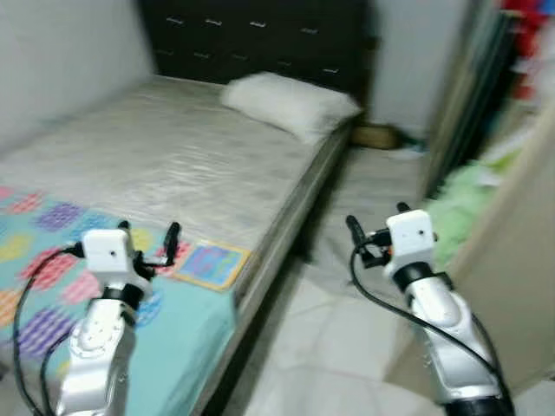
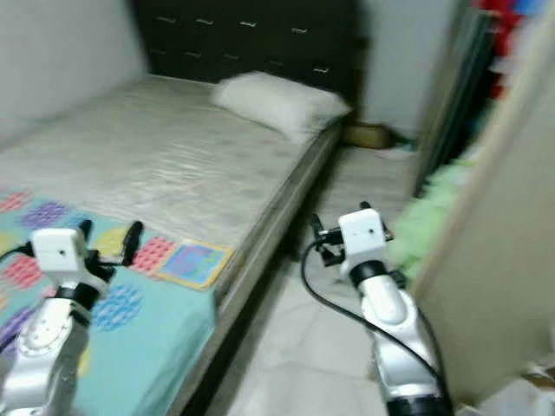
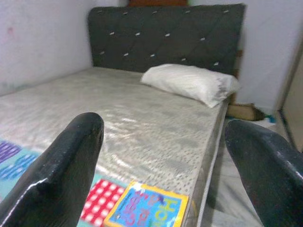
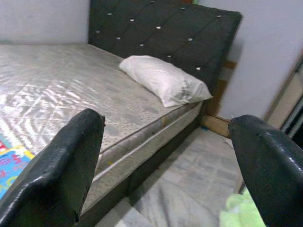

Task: Clean up the room

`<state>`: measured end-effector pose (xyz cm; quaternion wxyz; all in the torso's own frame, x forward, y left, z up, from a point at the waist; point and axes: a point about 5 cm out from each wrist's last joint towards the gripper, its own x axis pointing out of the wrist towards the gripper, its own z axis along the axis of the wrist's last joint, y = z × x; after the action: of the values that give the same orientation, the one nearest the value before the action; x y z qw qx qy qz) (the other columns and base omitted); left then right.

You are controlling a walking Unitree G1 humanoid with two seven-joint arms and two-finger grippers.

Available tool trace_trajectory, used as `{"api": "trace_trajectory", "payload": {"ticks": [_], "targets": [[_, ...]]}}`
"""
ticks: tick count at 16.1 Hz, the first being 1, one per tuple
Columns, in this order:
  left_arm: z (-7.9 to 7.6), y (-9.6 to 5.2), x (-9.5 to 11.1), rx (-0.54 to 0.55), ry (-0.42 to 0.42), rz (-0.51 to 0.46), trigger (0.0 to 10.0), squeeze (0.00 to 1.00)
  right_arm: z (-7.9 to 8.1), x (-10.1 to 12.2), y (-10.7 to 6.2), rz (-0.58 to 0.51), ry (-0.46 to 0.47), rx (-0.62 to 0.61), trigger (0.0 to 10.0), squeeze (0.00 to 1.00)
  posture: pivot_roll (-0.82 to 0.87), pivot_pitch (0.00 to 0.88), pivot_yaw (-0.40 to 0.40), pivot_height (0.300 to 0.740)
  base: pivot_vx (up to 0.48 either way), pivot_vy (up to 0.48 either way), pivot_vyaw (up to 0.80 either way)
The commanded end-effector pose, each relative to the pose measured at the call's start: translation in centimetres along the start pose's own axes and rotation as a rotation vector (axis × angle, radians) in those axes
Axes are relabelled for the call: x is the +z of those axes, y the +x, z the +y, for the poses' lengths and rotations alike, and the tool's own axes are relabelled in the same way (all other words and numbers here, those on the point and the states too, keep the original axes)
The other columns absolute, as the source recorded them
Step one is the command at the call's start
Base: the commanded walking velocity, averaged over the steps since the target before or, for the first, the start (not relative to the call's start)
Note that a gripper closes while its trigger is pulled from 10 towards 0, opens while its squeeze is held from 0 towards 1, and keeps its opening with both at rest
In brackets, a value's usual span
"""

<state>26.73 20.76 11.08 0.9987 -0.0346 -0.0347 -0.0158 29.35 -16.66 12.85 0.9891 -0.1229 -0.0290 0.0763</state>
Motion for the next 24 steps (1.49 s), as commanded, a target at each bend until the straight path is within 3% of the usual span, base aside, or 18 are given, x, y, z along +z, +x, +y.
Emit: {"api": "trace_trajectory", "payload": {"ticks": [1, 21, 24], "targets": [[0.04, 0.18, 0.50, -0.003, 0.019, -0.017, 10.0, 0.00, -0.15, 0.08, 0.00, -0.006, 0.009, -0.011, 10.0, 0.00, -0.09, 0.000, 0.015, 0.740, 0.000, 0.000, 0.80], [-0.46, 0.13, 0.38, -0.064, -0.018, -0.003, 10.0, 0.00, 0.36, 0.42, 0.13, -0.037, 0.008, 0.014, 10.0, 0.00, -0.09, 0.000, 0.020, 0.740, 0.000, 0.000, 0.80], [-0.66, 0.15, 0.54, -0.097, -0.031, -0.018, 10.0, 0.00, 0.49, 0.48, 0.13, -0.044, 0.013, 0.020, 10.0, 0.00, -0.09, 0.000, 0.021, 0.740, 0.000, 0.000, 0.00]]}}
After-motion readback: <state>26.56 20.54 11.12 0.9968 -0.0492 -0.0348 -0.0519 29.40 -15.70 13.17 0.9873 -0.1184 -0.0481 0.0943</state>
